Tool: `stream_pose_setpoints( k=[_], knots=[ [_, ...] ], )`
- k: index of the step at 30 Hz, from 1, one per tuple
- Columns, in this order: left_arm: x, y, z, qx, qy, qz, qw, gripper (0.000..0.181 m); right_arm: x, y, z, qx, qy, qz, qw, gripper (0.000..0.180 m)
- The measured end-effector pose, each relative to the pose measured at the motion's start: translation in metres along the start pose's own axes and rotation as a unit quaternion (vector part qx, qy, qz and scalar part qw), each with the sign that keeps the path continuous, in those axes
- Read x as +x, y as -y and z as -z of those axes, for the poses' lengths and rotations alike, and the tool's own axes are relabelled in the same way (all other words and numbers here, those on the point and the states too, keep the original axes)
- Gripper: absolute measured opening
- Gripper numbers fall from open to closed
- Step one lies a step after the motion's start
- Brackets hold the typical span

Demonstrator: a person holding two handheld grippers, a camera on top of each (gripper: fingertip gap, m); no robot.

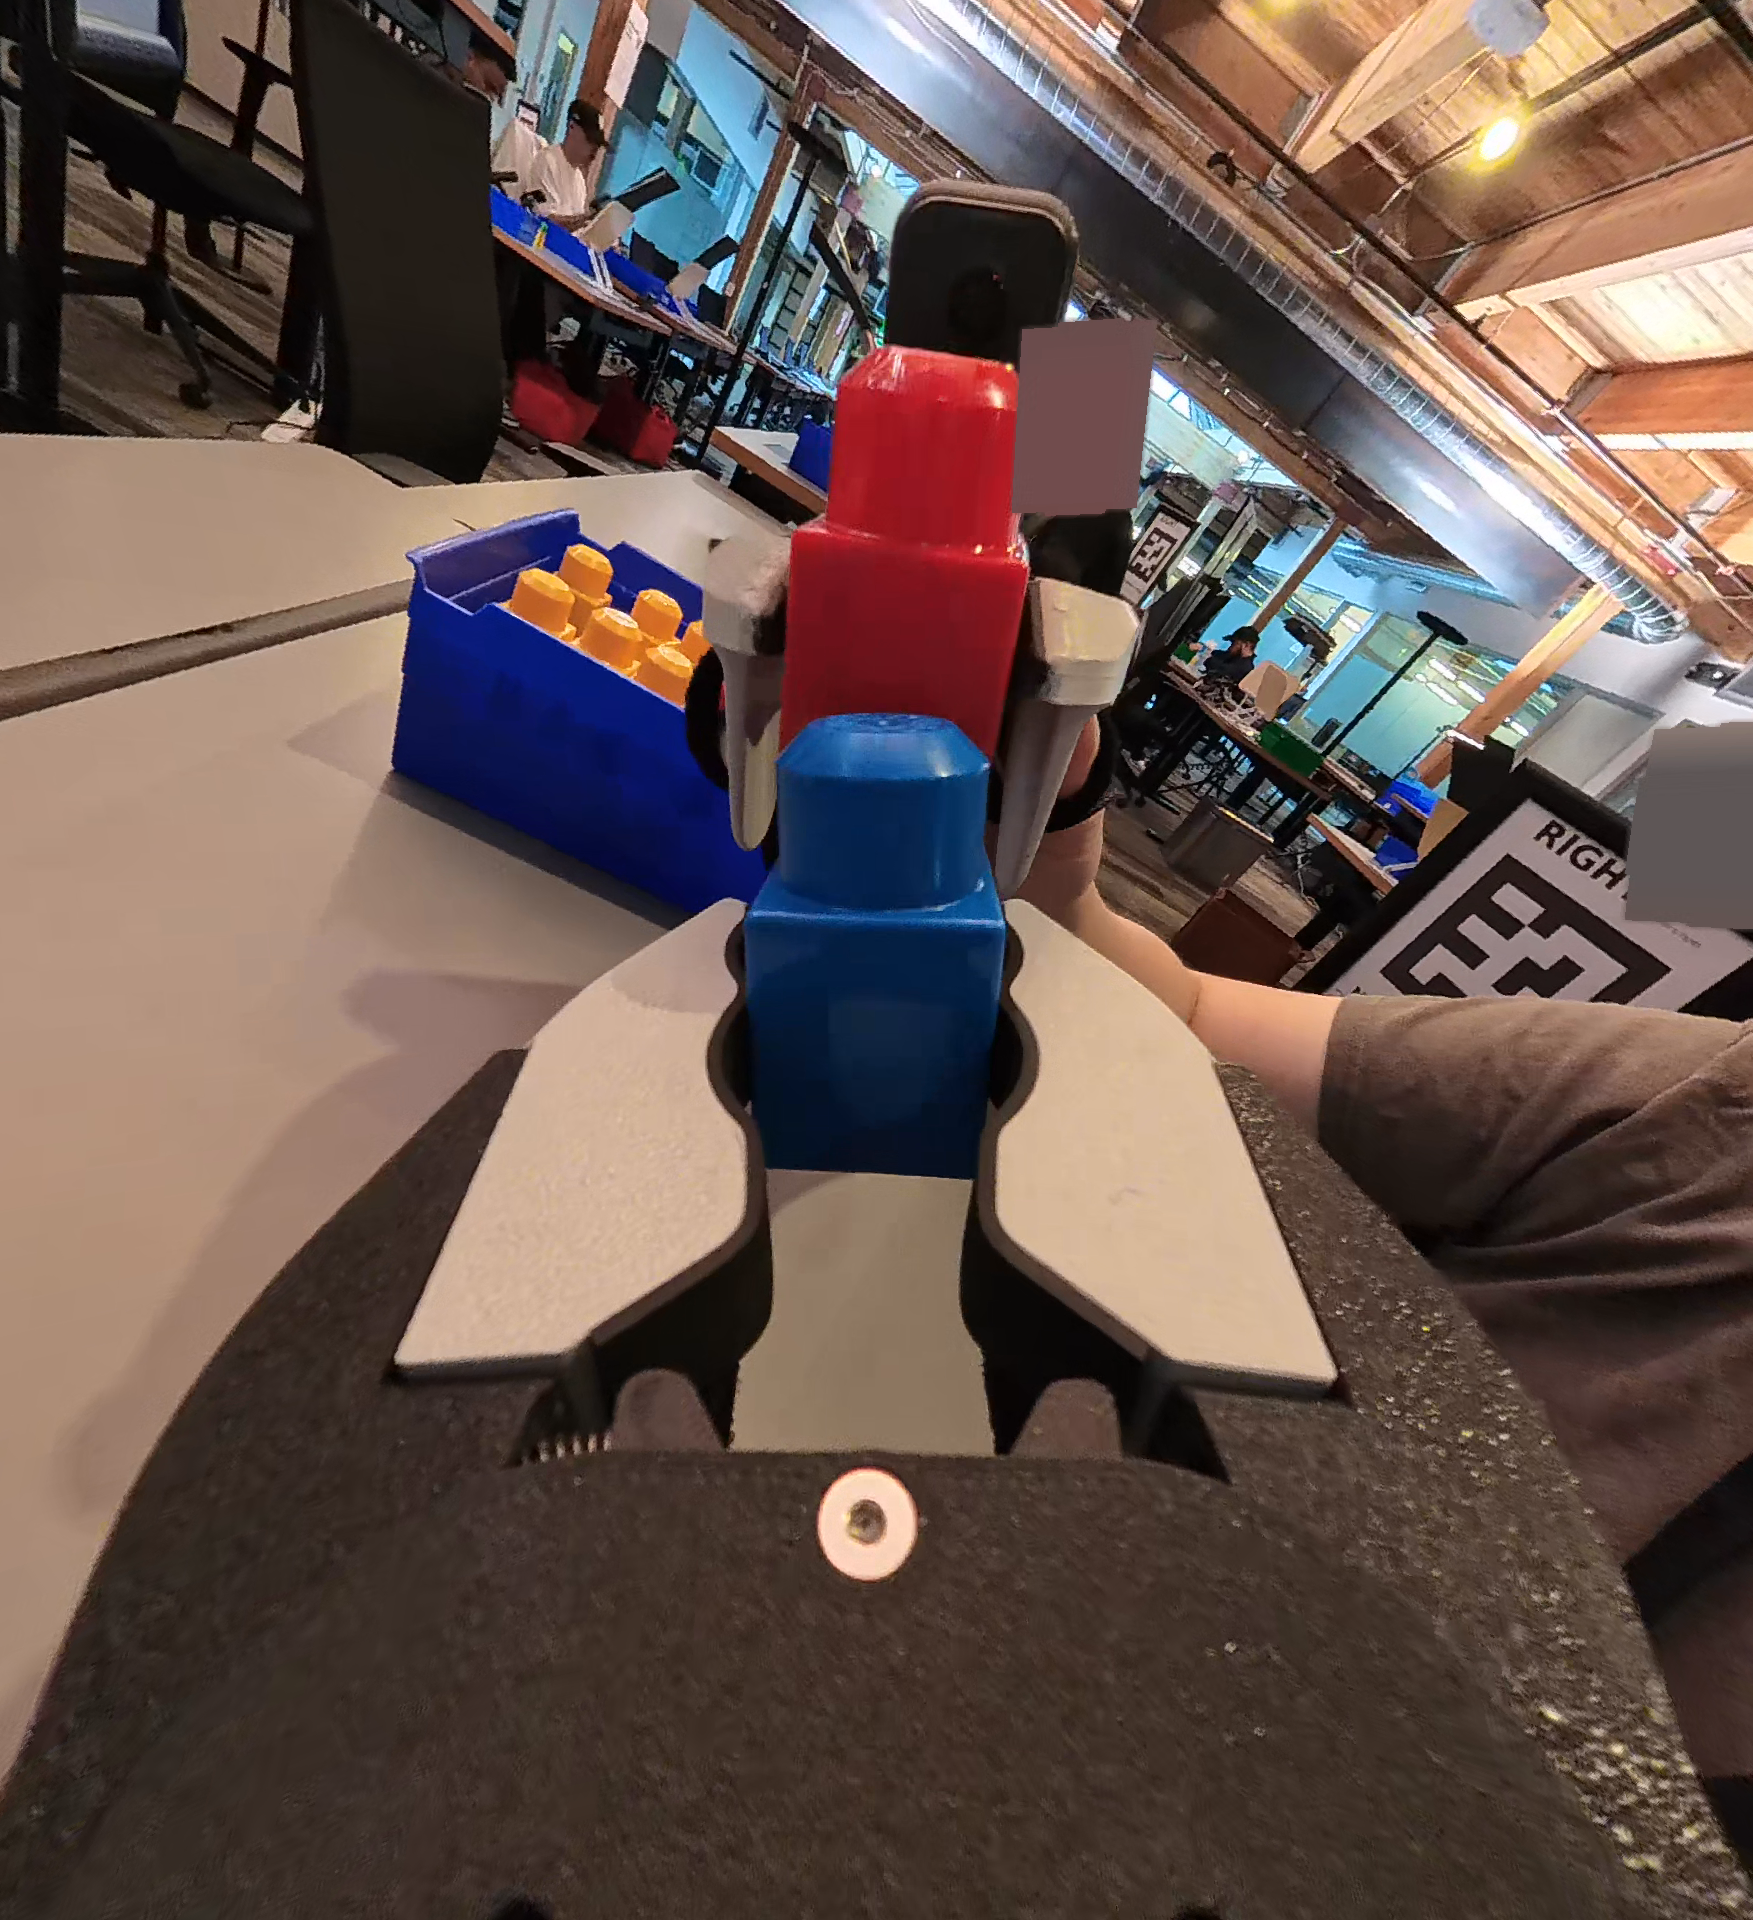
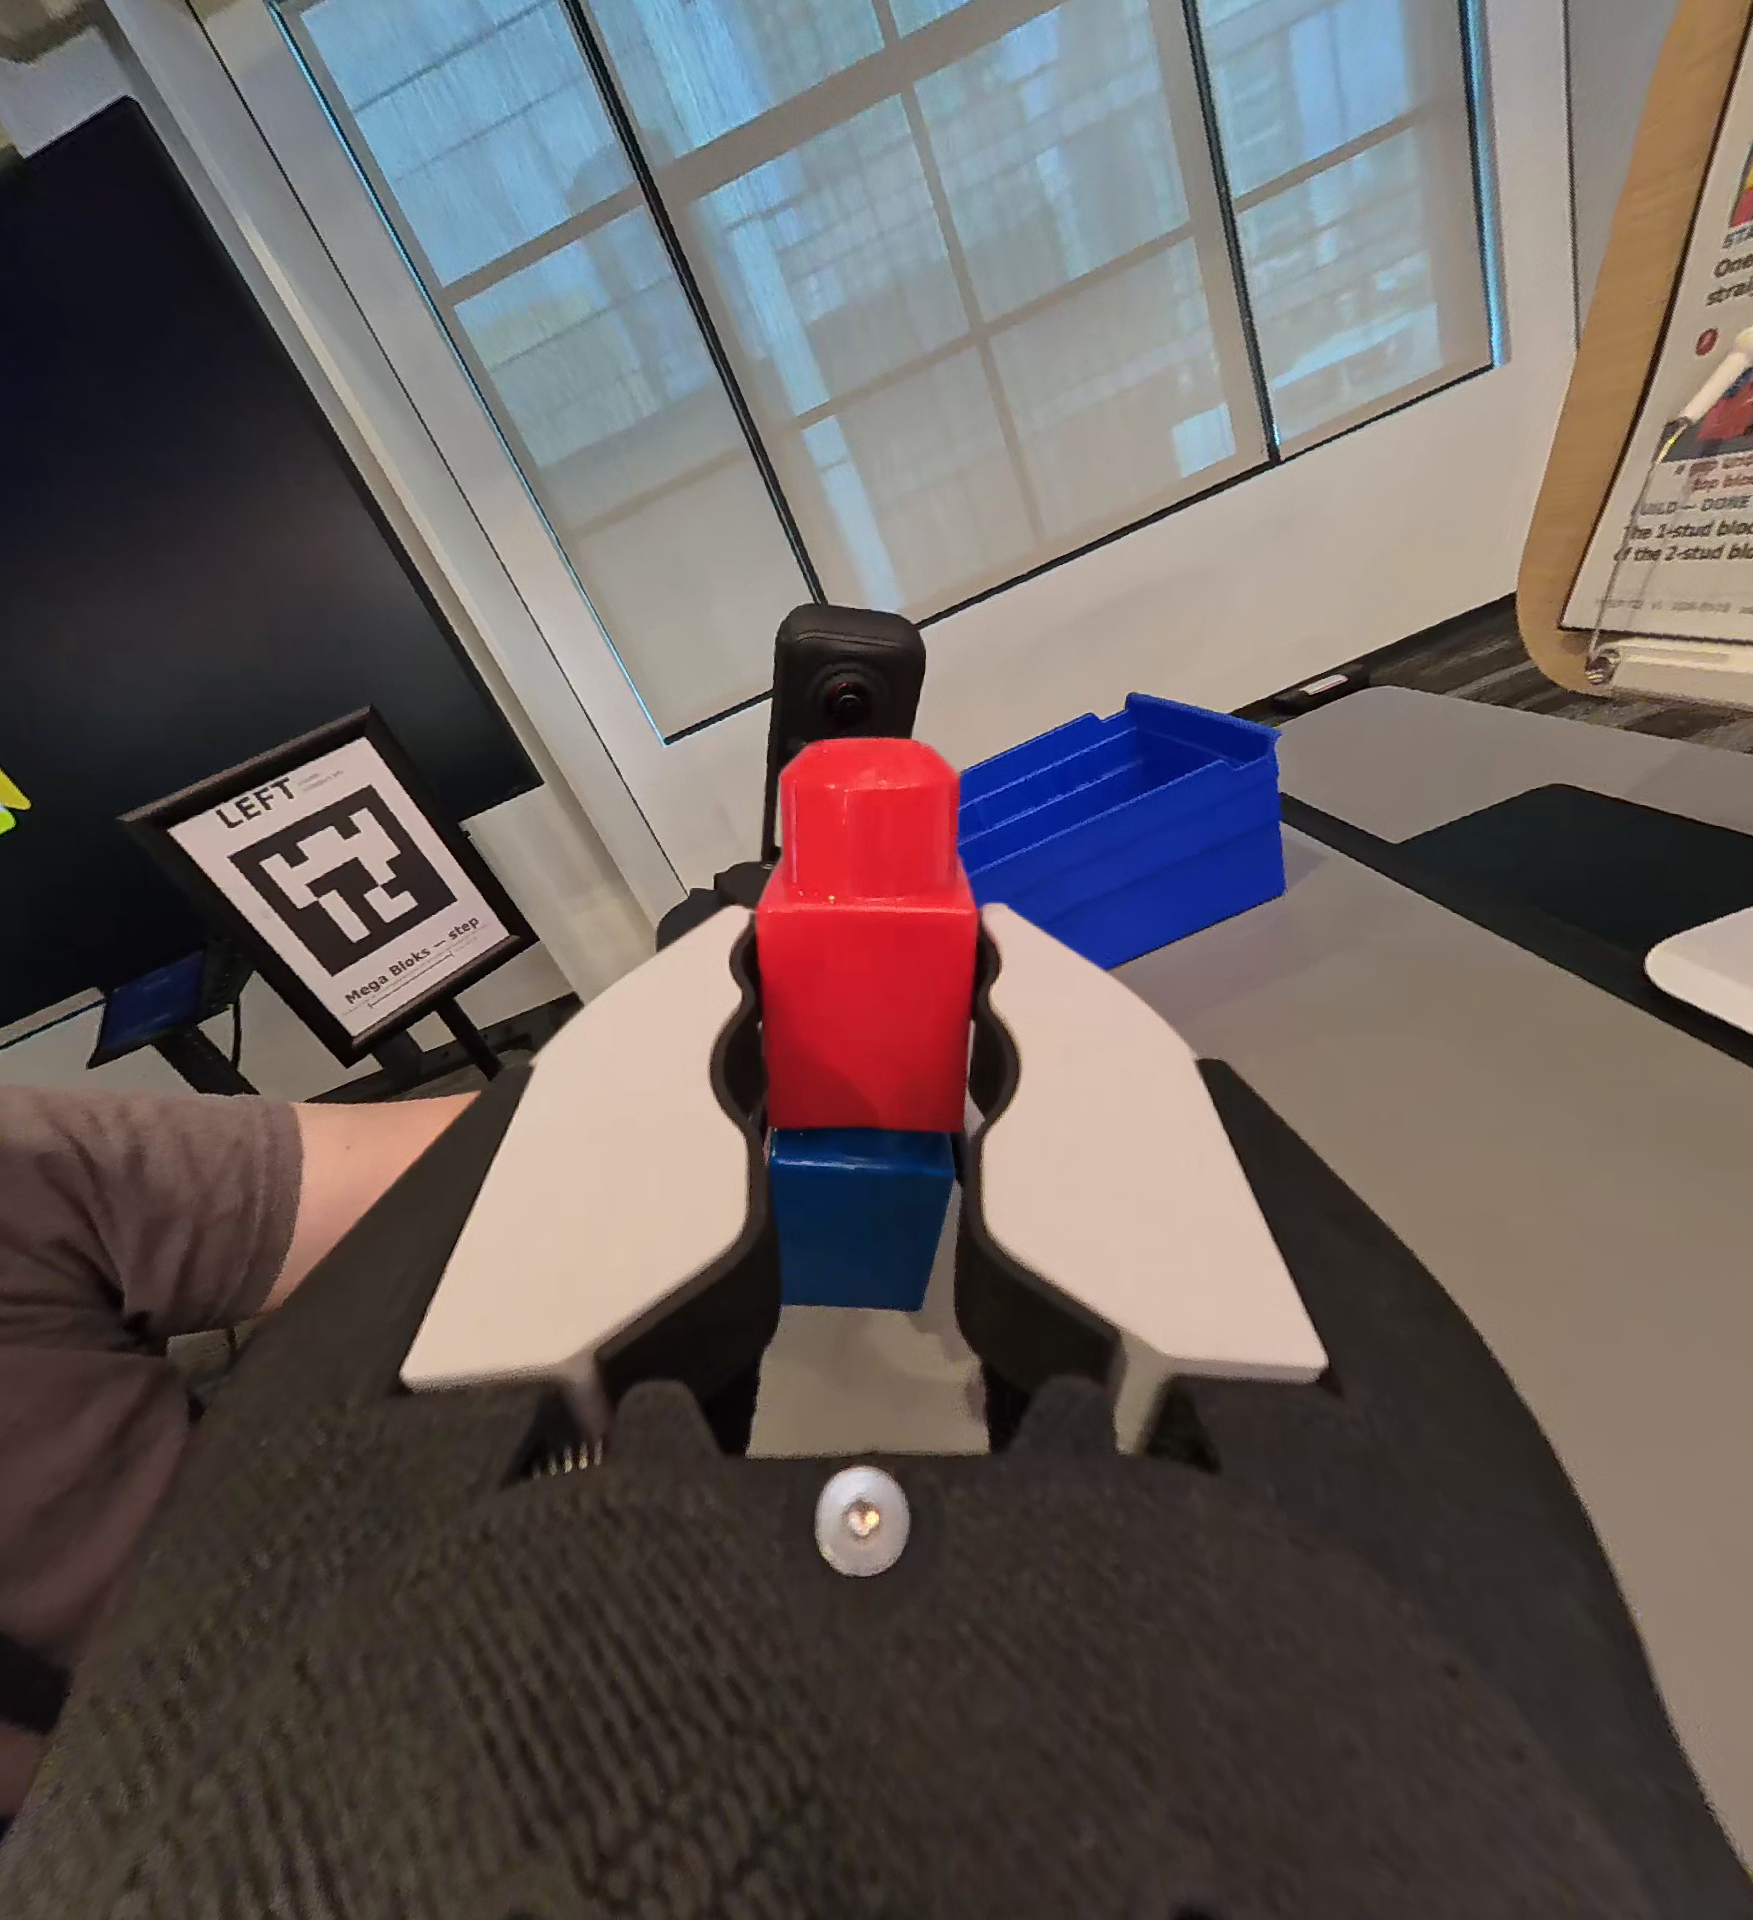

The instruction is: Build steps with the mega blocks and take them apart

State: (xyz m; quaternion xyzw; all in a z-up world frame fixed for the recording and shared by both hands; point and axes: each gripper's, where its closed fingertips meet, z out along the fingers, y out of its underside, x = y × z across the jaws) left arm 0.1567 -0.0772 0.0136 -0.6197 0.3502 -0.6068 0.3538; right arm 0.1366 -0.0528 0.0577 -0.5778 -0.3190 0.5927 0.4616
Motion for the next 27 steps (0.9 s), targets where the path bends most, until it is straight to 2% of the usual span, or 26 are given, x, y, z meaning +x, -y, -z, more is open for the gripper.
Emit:
stream_pose_setpoints(
  k=[11,18,21,27],
  knots=[
    [0.003,0.002,0.003,-0.006,-0.004,-0.003,1.000,0.041,-0.001,0.004,0.006,-0.030,0.005,-0.004,1.000,0.043],
    [0.002,-0.002,0.001,-0.014,-0.008,0.007,1.000,0.041,-0.002,-0.006,0.015,-0.109,0.000,-0.013,0.994,0.036],
    [0.007,0.000,0.000,-0.007,-0.022,0.016,1.000,0.041,-0.005,-0.002,0.014,-0.093,0.008,-0.005,0.996,0.036],
    [0.006,0.004,0.003,0.005,-0.026,0.024,0.999,0.041,-0.004,0.003,0.011,-0.042,0.027,-0.047,0.998,0.036]
  ],
)
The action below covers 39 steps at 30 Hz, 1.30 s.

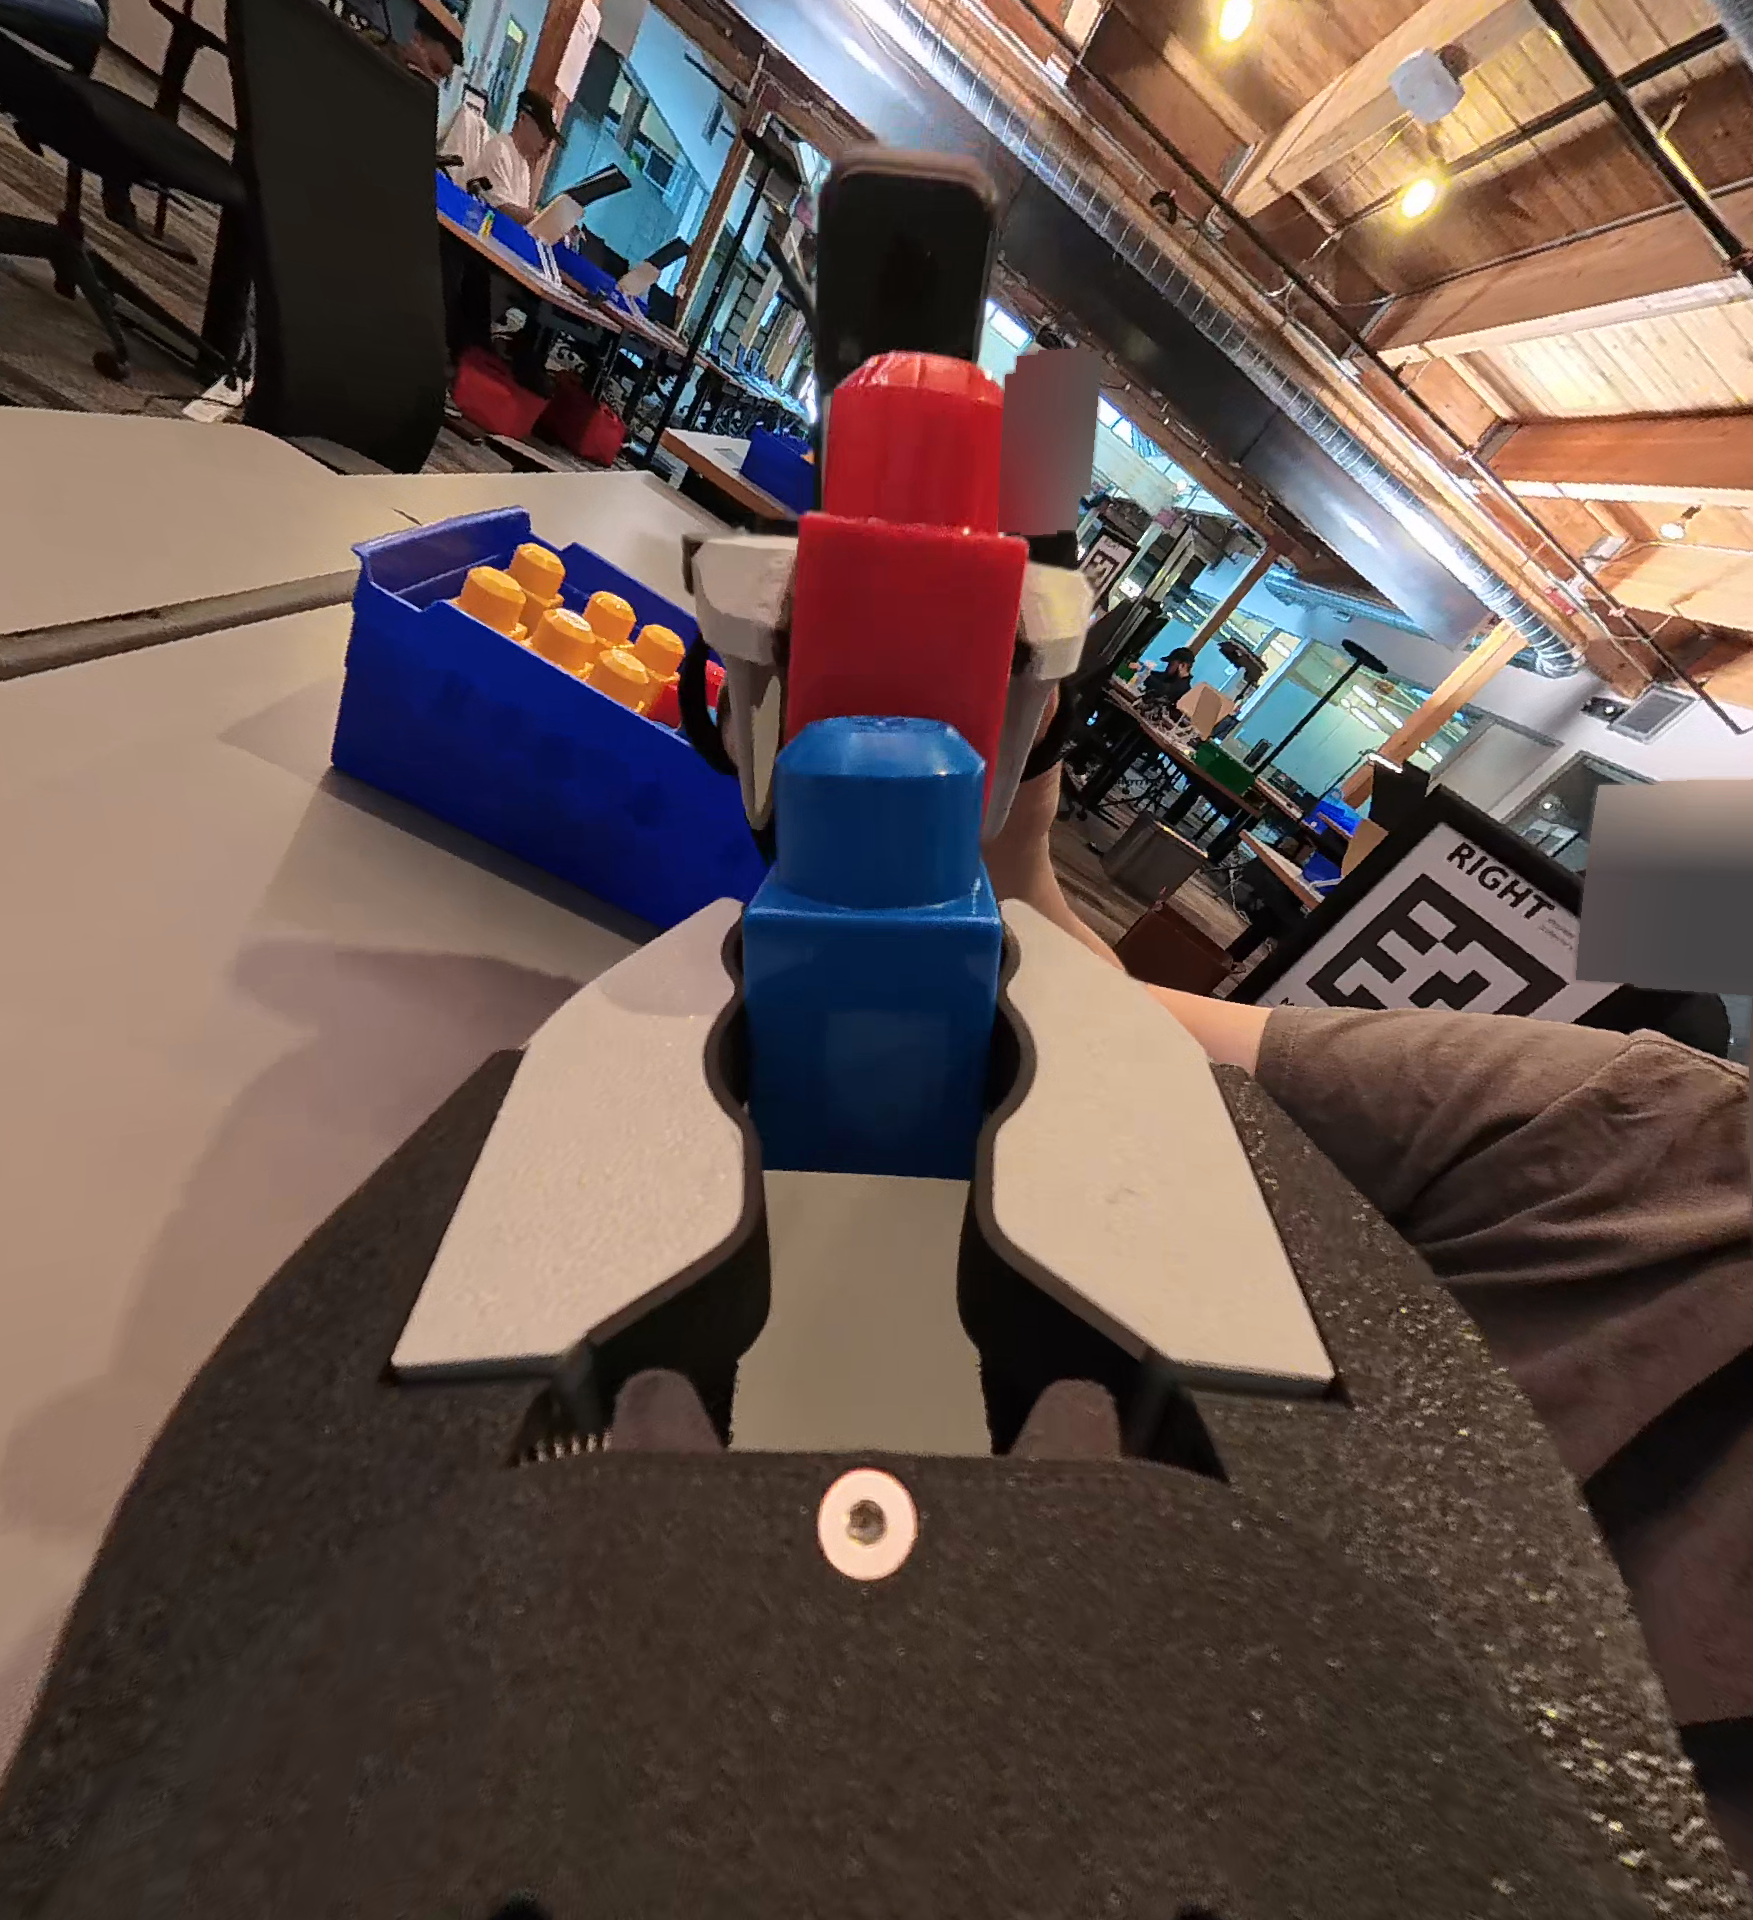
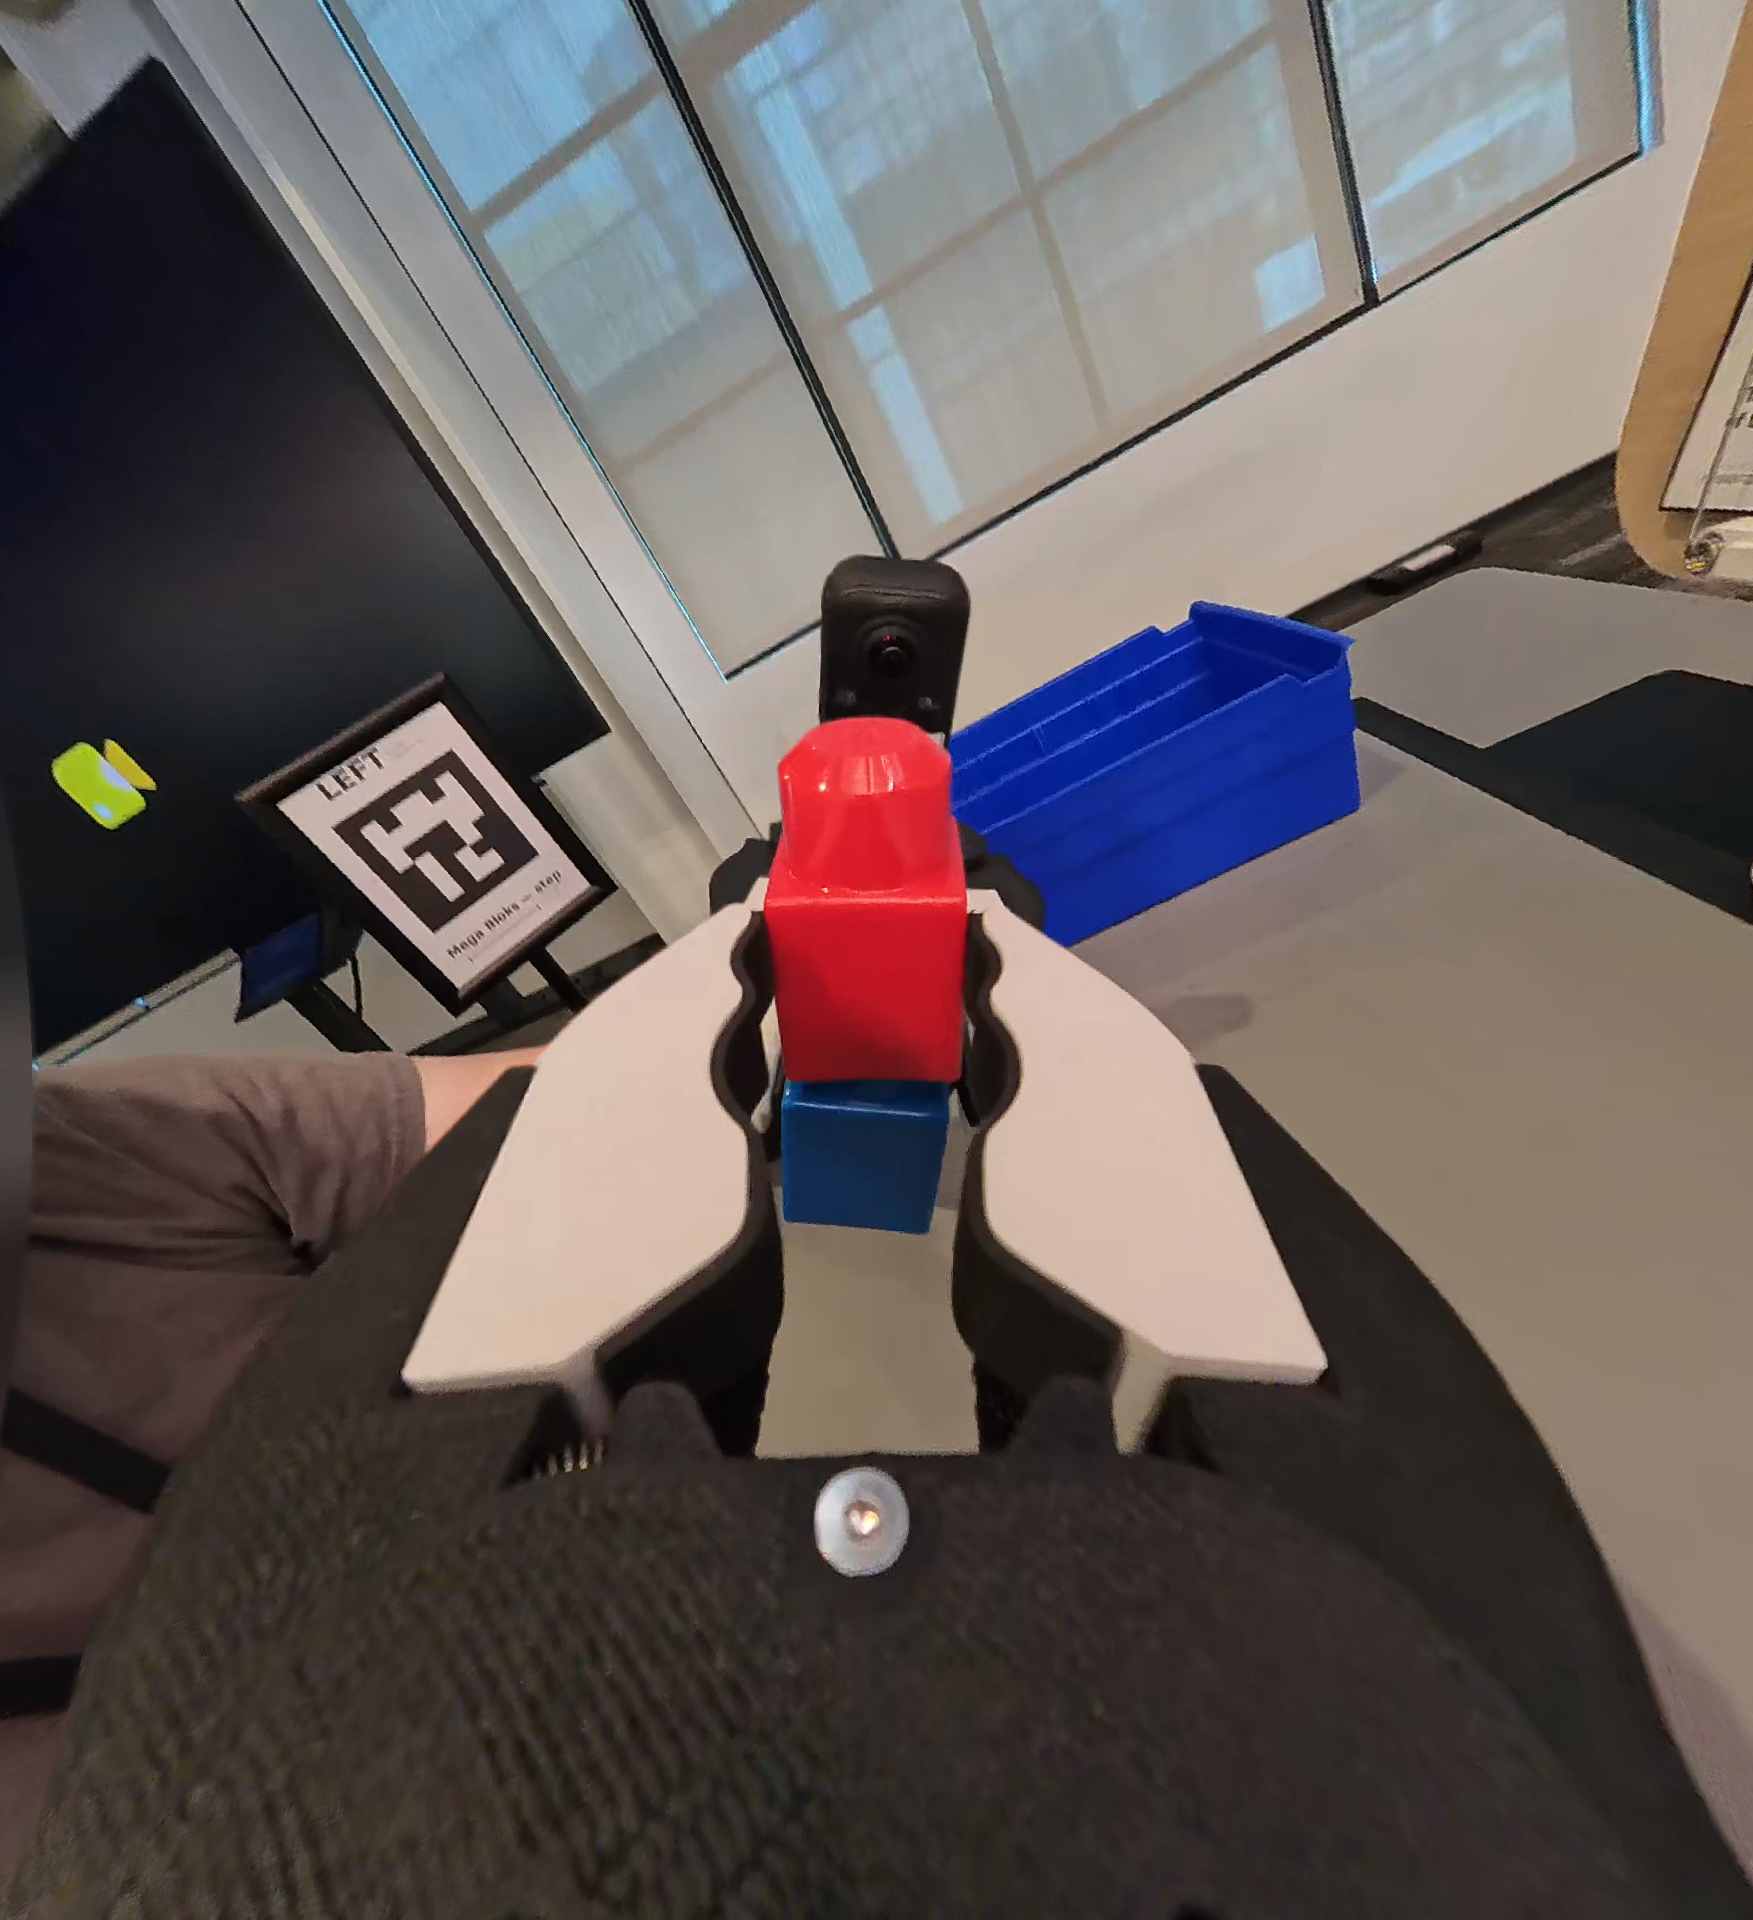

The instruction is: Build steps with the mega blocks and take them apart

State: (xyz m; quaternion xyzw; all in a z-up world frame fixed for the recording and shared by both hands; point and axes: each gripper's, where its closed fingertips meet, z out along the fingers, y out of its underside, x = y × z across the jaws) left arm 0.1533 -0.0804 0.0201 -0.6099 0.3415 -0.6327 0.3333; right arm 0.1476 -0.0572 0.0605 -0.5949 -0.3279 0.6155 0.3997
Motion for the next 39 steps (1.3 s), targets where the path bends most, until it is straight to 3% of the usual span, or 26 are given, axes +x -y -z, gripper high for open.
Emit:
stream_pose_setpoints(
  k=[8,25,31,34,39],
  knots=[
    [0.001,0.008,0.005,0.023,-0.002,0.012,1.000,0.041,-0.001,0.005,-0.003,0.050,0.001,0.018,0.999,0.036],
    [-0.002,0.008,0.009,0.008,0.026,-0.021,0.999,0.040,0.002,-0.005,-0.005,0.025,0.002,0.023,0.999,0.036],
    [0.007,0.028,0.018,0.039,0.034,-0.060,0.997,0.041,-0.005,0.002,-0.008,0.036,0.005,0.048,0.998,0.036],
    [0.012,0.036,0.025,0.052,0.043,-0.085,0.994,0.041,-0.011,0.004,-0.009,0.036,-0.002,0.089,0.995,0.055],
    [0.022,0.042,0.026,0.081,0.018,-0.089,0.993,0.041,-0.016,-0.022,-0.026,-0.028,0.023,0.077,0.996,0.058]
  ],
)
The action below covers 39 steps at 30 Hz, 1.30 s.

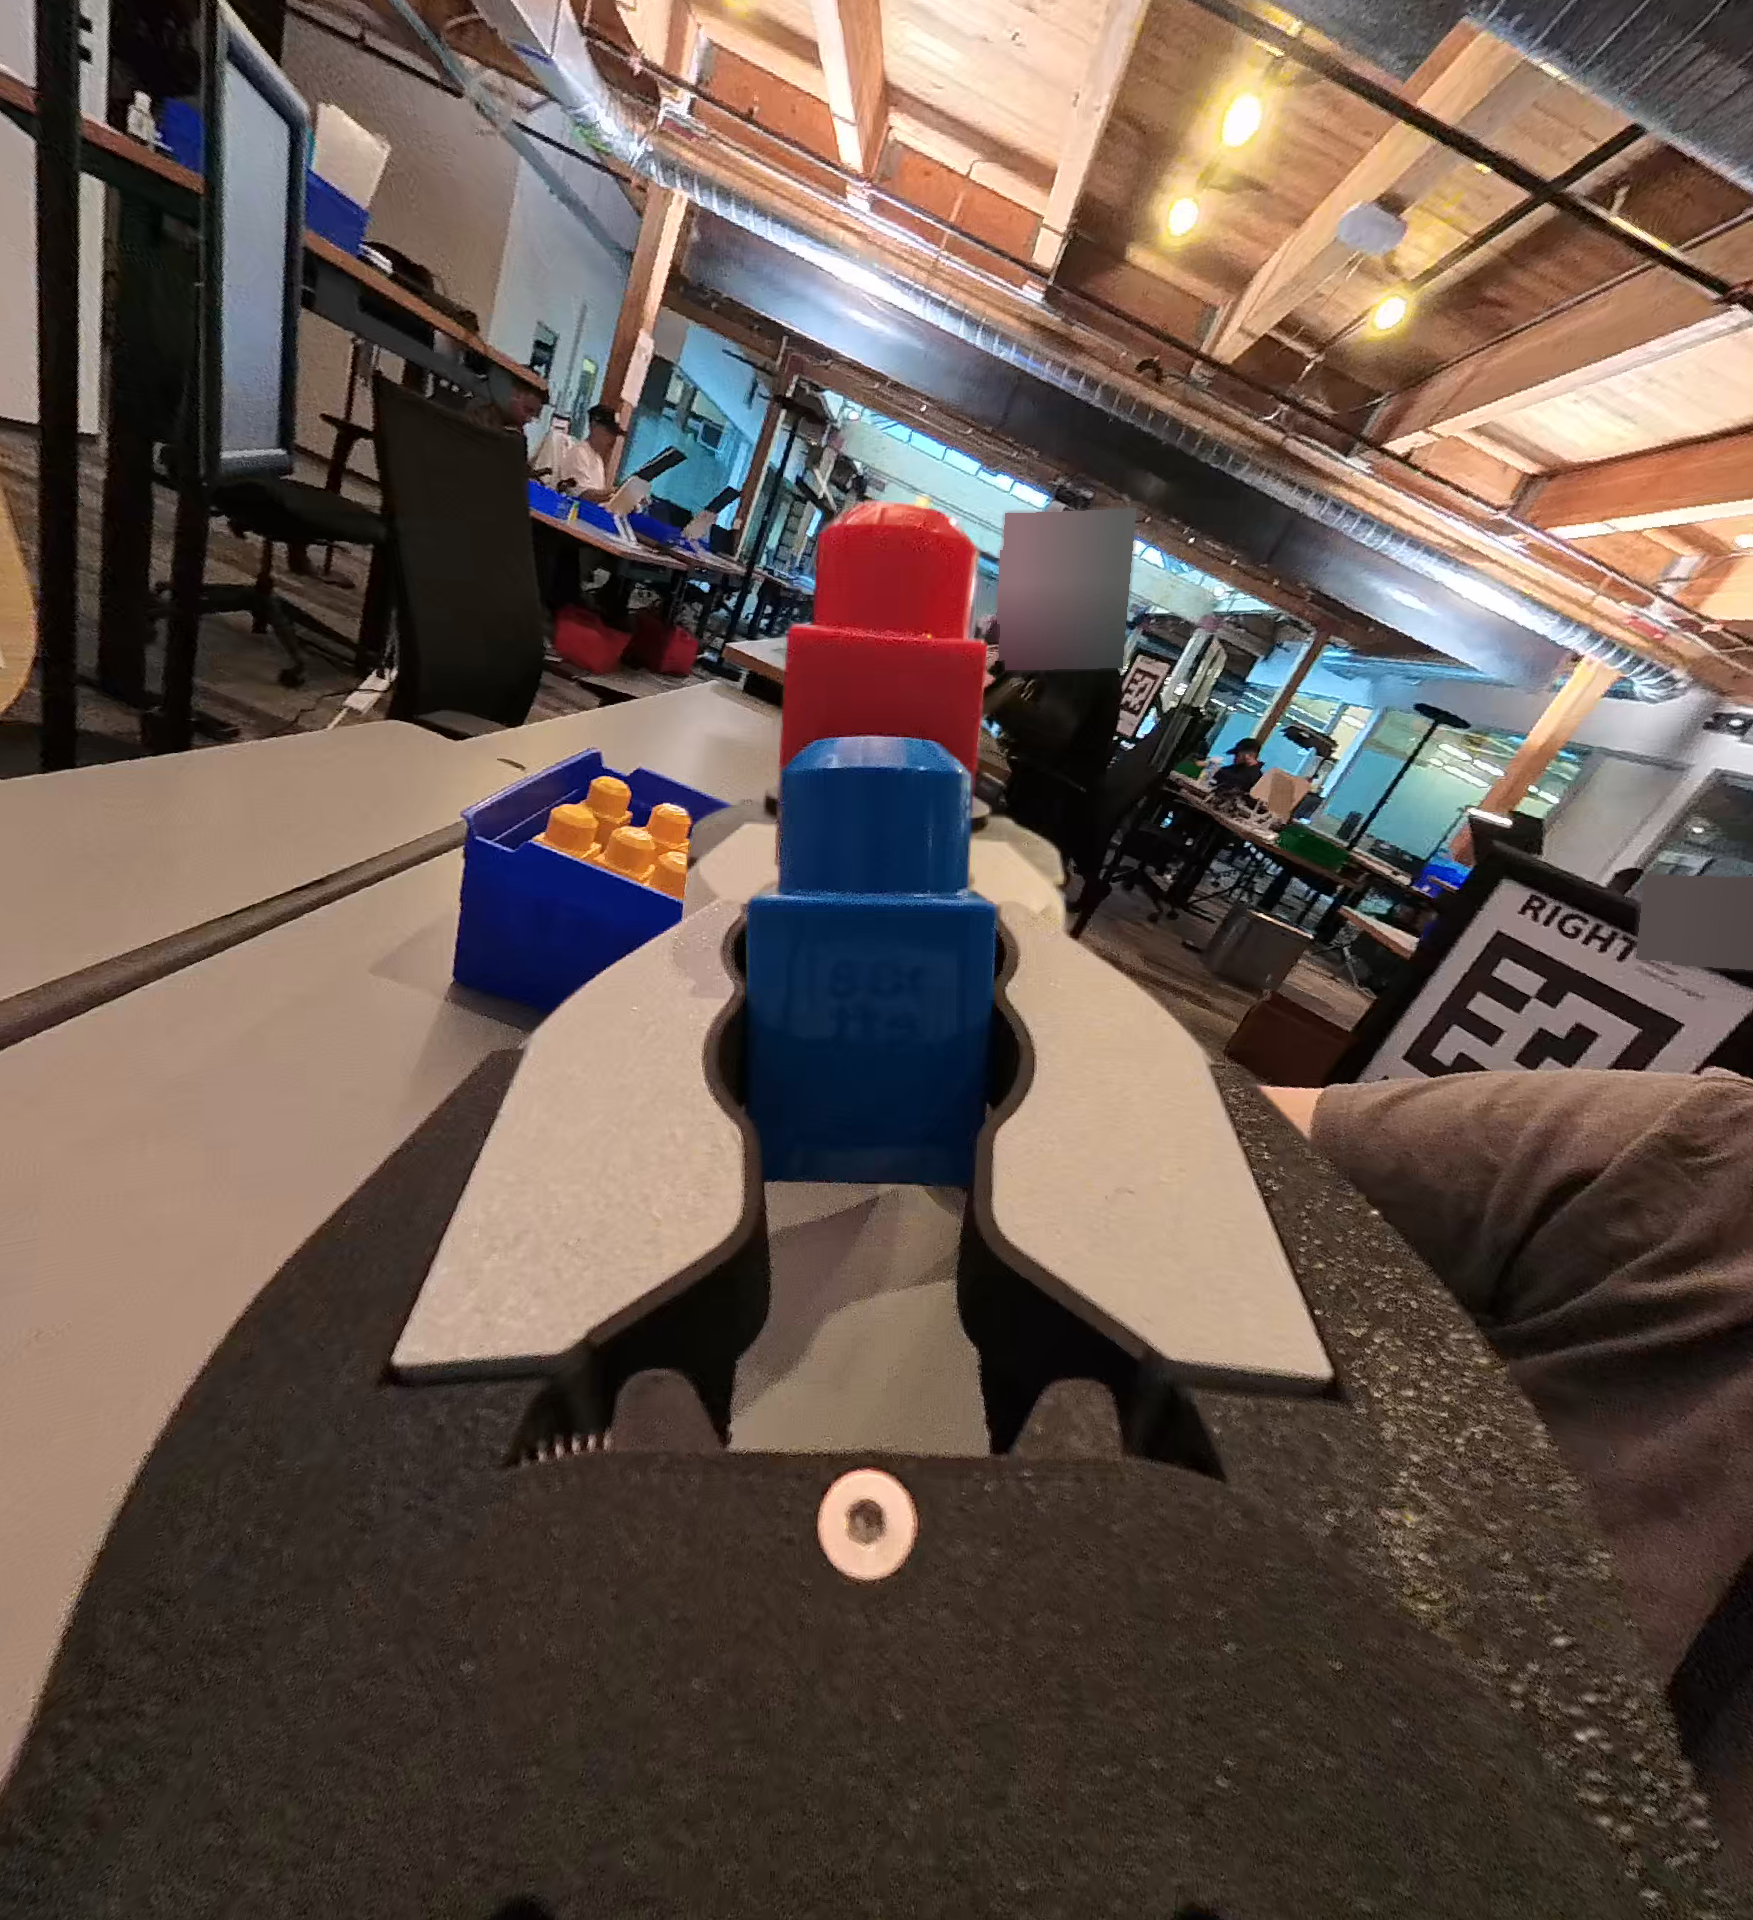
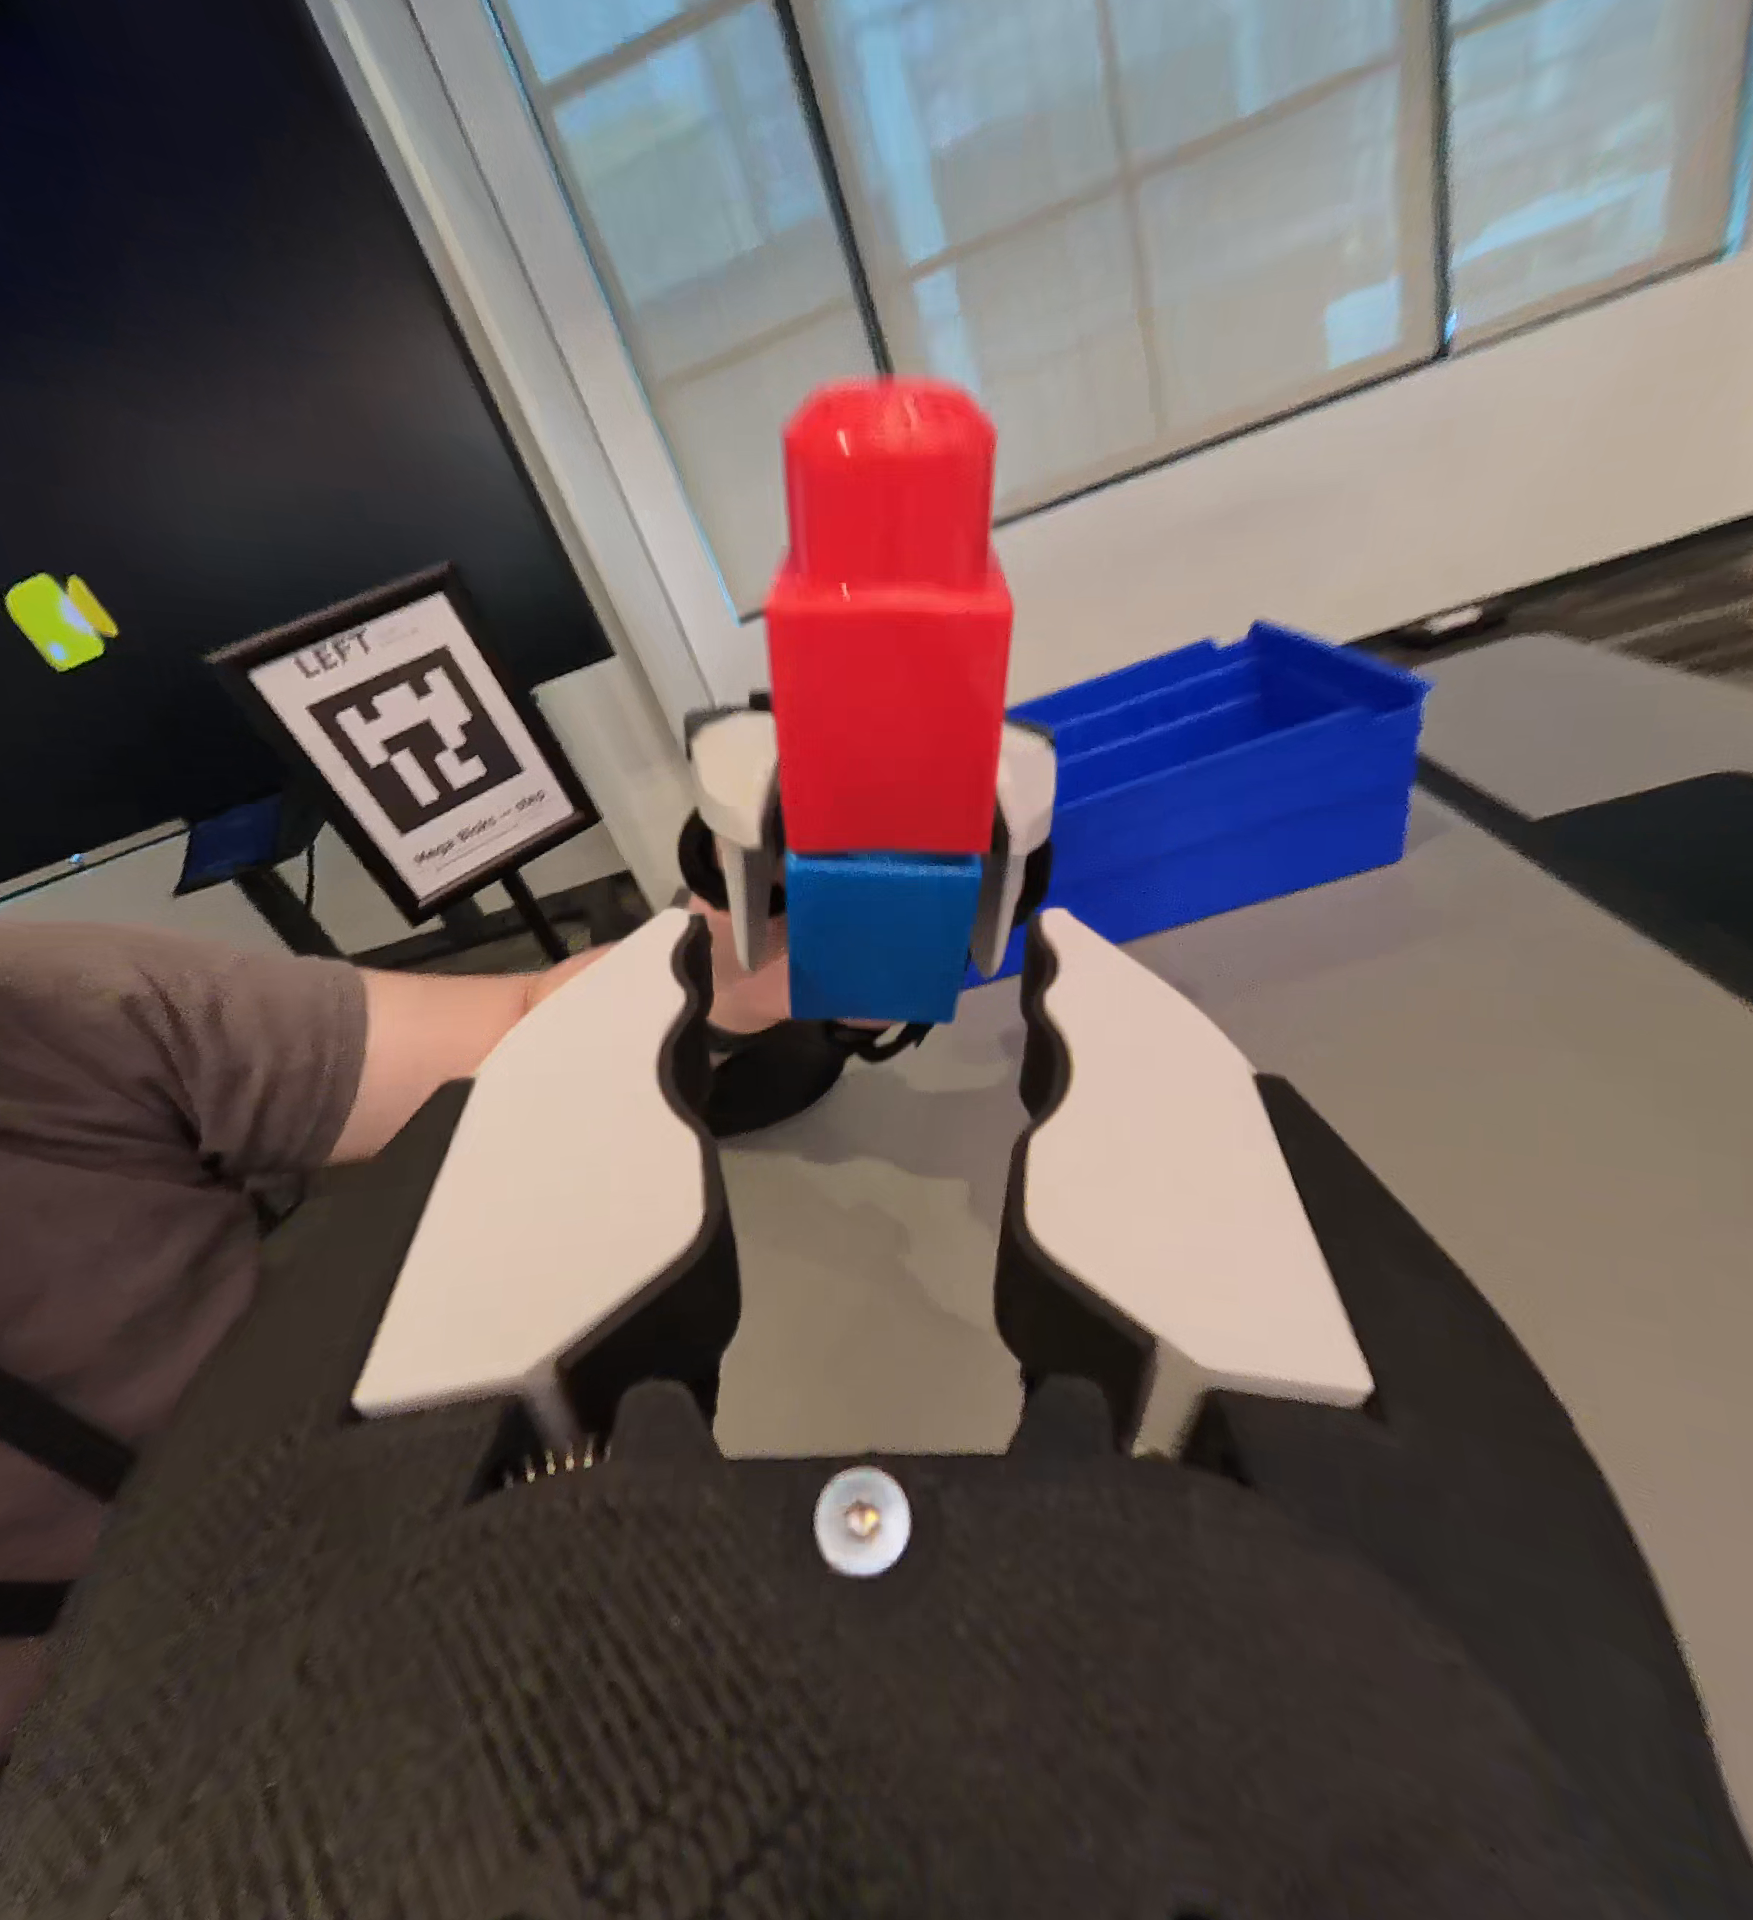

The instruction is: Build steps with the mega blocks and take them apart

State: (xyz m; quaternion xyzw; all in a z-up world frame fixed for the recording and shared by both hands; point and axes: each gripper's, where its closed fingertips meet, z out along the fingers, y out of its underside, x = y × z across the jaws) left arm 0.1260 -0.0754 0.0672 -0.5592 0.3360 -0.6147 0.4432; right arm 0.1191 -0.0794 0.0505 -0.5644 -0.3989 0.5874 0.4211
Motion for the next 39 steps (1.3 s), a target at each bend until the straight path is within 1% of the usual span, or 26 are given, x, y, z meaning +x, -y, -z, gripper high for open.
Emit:
stream_pose_setpoints(
  k=[1,2,3,5,7,9,12,14,17,23,26,29,31,34,36,37,38,39],
  knots=[
    [0.002,-0.001,-0.001,-0.003,-0.006,0.000,1.000,0.041,-0.002,-0.004,-0.003,-0.006,0.006,0.003,1.000,0.055],
    [0.005,-0.002,-0.002,-0.007,-0.014,-0.001,1.000,0.041,-0.004,-0.005,-0.004,-0.005,0.014,0.008,1.000,0.038],
    [0.006,-0.003,-0.002,-0.014,-0.014,-0.006,1.000,0.041,-0.006,-0.004,-0.003,-0.003,0.020,0.010,1.000,0.036],
    [0.005,-0.011,-0.003,-0.051,-0.004,-0.028,0.998,0.041,-0.008,-0.003,-0.001,-0.015,0.020,0.016,1.000,0.035],
    [0.003,-0.019,-0.003,-0.088,0.014,-0.060,0.994,0.043,-0.008,-0.005,0.003,-0.045,0.008,0.042,0.998,0.035],
    [0.003,-0.022,-0.004,-0.103,0.028,-0.085,0.991,0.045,-0.010,-0.007,0.006,-0.074,-0.003,0.068,0.995,0.035],
    [0.007,-0.024,-0.003,-0.115,0.027,-0.106,0.987,0.048,-0.014,-0.010,0.006,-0.094,-0.005,0.097,0.991,0.035],
    [0.010,-0.024,-0.003,-0.114,0.022,-0.109,0.987,0.044,-0.015,-0.009,0.005,-0.092,-0.004,0.103,0.990,0.035],
    [0.011,-0.026,-0.003,-0.118,0.016,-0.109,0.987,0.042,-0.016,-0.010,0.005,-0.085,0.008,0.106,0.991,0.036],
    [0.014,-0.026,-0.004,-0.129,0.025,-0.140,0.981,0.041,-0.019,-0.010,0.006,-0.080,0.022,0.118,0.989,0.035],
    [0.012,-0.022,-0.001,-0.125,0.038,-0.153,0.980,0.041,-0.021,0.000,0.013,-0.063,0.027,0.108,0.992,0.041],
    [0.009,-0.022,0.000,-0.122,0.041,-0.146,0.981,0.041,-0.019,0.018,0.022,-0.027,0.005,0.099,0.995,0.044],
    [0.006,-0.030,-0.003,-0.135,0.050,-0.154,0.978,0.041,-0.020,0.028,0.023,-0.008,-0.018,0.101,0.995,0.047],
    [0.005,-0.044,-0.012,-0.156,0.046,-0.157,0.974,0.041,-0.019,0.032,0.020,-0.005,-0.059,0.109,0.992,0.050],
    [0.004,-0.051,-0.016,-0.166,0.049,-0.161,0.972,0.041,-0.021,0.031,0.017,-0.014,-0.066,0.108,0.992,0.051],
    [0.004,-0.053,-0.017,-0.167,0.048,-0.160,0.972,0.041,-0.022,0.029,0.016,-0.024,-0.068,0.105,0.992,0.050],
    [0.004,-0.053,-0.017,-0.165,0.050,-0.161,0.972,0.041,-0.023,0.026,0.016,-0.034,-0.067,0.104,0.992,0.042],
    [0.005,-0.054,-0.017,-0.166,0.046,-0.158,0.972,0.041,-0.024,0.025,0.016,-0.041,-0.065,0.106,0.991,0.038]
  ],
)
